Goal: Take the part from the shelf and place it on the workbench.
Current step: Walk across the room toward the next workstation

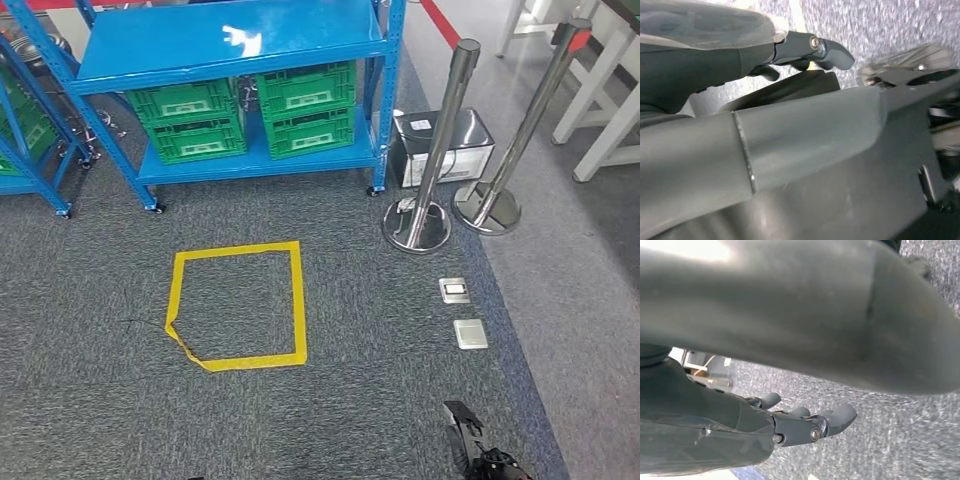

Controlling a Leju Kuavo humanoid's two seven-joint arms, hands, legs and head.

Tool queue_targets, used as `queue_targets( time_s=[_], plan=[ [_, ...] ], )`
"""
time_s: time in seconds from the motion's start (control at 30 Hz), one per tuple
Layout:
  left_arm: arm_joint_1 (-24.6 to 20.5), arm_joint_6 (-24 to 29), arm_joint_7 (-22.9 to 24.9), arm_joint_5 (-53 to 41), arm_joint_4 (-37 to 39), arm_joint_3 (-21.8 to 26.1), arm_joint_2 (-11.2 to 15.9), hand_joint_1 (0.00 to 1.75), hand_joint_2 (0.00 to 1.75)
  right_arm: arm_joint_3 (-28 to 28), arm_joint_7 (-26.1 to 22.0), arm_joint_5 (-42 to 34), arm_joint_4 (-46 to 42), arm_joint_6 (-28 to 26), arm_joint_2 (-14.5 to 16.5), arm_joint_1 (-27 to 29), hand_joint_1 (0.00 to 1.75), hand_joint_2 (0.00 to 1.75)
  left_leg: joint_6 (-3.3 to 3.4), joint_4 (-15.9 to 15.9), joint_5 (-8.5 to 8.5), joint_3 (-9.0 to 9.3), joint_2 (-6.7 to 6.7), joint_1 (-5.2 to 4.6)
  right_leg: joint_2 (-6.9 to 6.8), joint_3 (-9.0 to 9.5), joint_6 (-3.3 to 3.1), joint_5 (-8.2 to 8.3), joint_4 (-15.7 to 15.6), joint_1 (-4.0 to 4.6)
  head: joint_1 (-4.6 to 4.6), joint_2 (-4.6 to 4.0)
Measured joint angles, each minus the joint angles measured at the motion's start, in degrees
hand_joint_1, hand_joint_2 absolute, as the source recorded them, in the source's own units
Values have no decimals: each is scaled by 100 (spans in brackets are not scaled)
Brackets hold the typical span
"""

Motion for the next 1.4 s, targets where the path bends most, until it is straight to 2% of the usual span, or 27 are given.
queue_targets(
  time_s=[0.07,0.1,0.17,0.23,0.33,0.37,0.4,0.43,0.5,0.53,0.6,0.7,0.77,0.87,0.9,0.93,0.97,1.0,1.03,1.07,1.13,1.2,1.23,1.27,1.3,1.33,1.4],
  plan=[
    [-10,-2,1,10,-1,-1,15,0,0,7,-8,0,-1,4,9,0,0,0,148,-629,232,258,186,-115,-76,19,7,-21,-11,32,11,0],
    [-15,-2,1,15,-2,-2,21,0,0,10,-10,1,-2,6,13,0,0,0,174,-743,244,294,225,-150,-119,20,23,-26,-18,31,19,0],
    [-7,-1,4,28,-2,-2,24,0,0,13,-16,2,-2,6,14,-4,0,0,162,-835,281,313,130,-147,-195,39,68,-40,-43,30,18,1],
    [5,3,11,37,-2,-2,21,0,0,18,-30,5,-2,10,11,-14,0,0,157,-977,344,385,37,-96,-85,17,124,-164,98,26,26,1],
    [-14,8,14,39,-3,-2,-12,0,0,24,-54,5,1,16,0,-5,0,0,162,-1058,384,434,-93,-54,186,-410,204,-658,1073,-23,90,1],
    [-15,7,14,40,-3,-2,-30,0,0,24,-71,-1,2,12,-7,3,0,0,158,-1053,379,438,-137,-45,212,-566,233,-750,1380,-43,117,1],
    [-10,3,13,41,-3,-2,-42,0,0,25,-91,-12,2,7,-13,7,0,0,145,-1044,369,445,-179,-32,222,-649,263,-733,1508,-64,143,0],
    [-2,-4,10,42,-3,-2,-51,0,0,25,-113,-26,2,5,-16,7,0,0,124,-1027,353,453,-215,-13,225,-637,295,-600,1425,-88,164,1],
    [6,-37,0,45,-3,-2,-56,0,0,26,-151,-44,1,5,-23,4,0,0,50,-960,270,475,-274,32,236,-352,368,-169,733,-147,205,0],
    [4,-55,-5,48,-3,-2,-48,0,0,27,-167,-46,0,8,-25,2,0,0,4,-903,210,472,-297,39,265,-192,386,-50,378,-166,236,0],
    [0,-77,-10,51,-2,-2,-33,0,0,28,-195,-47,-1,12,-27,-2,0,0,-63,-834,111,457,-324,32,316,-28,314,-47,38,-169,254,0],
    [1,-77,-20,41,-2,-2,-18,0,0,28,-212,-52,-5,13,-28,2,0,0,-117,-798,41,470,-310,34,325,32,135,-127,16,-155,177,1],
    [-10,-73,-27,35,-2,-2,-9,0,0,28,-219,-57,-9,13,-28,5,0,0,-170,-390,-71,273,-225,45,312,152,56,-178,-13,-166,101,1],
    [-11,-66,-30,32,-2,-2,-10,0,0,28,-221,-61,-6,13,-29,11,0,0,-228,843,-287,-599,-139,55,282,354,15,-326,-49,-153,15,1],
    [-5,-65,-32,32,-2,-2,-11,0,0,29,-221,-61,-5,13,-29,13,0,0,-219,1047,-214,-841,-135,53,280,439,15,-395,-60,-149,11,1],
    [3,-65,-33,32,-2,-2,-10,0,0,29,-220,-62,-4,13,-29,16,0,0,-194,1018,-18,-973,-135,47,282,541,16,-469,-78,-146,5,0],
    [12,-65,-35,29,-2,-2,-7,0,0,30,-220,-66,-4,13,-29,17,0,0,-150,742,298,-982,-135,30,287,667,18,-546,-112,-144,-1,0],
    [25,-65,-36,26,-2,-2,0,0,0,31,-219,-70,-4,14,-28,20,0,0,-91,287,675,-896,-131,1,289,791,23,-619,-171,-144,-9,0],
    [41,-63,-37,22,-2,-2,17,0,0,33,-218,-76,-2,14,-25,26,0,0,-30,-114,938,-772,-122,-41,287,910,36,-680,-264,-143,-17,0],
    [54,-62,-39,18,-1,-3,34,0,0,36,-217,-85,-2,15,-19,31,0,0,33,-443,1086,-638,-113,-84,287,1024,59,-717,-390,-150,-31,0],
    [67,-57,-46,16,0,-3,64,0,0,41,-215,-95,0,14,-9,35,0,0,111,-743,984,-420,-100,-143,280,1255,125,-699,-673,-157,-54,-1],
    [77,-53,-52,15,-1,-4,76,0,0,44,-217,-98,-4,13,-7,20,0,0,144,-1014,830,-142,-102,-138,273,1380,203,-501,-634,-161,-44,0],
    [84,-48,-54,15,-1,-4,77,0,0,47,-219,-99,-6,14,-6,11,0,0,155,-1151,770,38,-107,-128,272,1300,207,-369,-362,-156,-25,1],
    [90,-38,-56,15,-2,-3,74,0,0,51,-222,-102,-5,18,-5,8,0,0,165,-1277,720,231,-110,-120,274,1085,187,-284,46,-144,-6,1],
    [93,-26,-56,16,-2,-3,68,0,0,57,-224,-108,-4,22,-5,11,0,0,165,-1390,670,427,-118,-114,277,789,153,-311,499,-124,15,1],
    [92,-6,-56,20,-2,-2,60,0,0,62,-225,-114,-2,25,-5,20,0,0,170,-1475,610,611,-126,-120,278,481,126,-448,883,-98,28,1],
    [91,26,-55,33,-2,-2,45,0,0,69,-221,-127,3,25,-6,51,0,0,160,-1600,453,979,-168,-121,279,-37,150,-997,1183,-67,62,1]
  ],
)
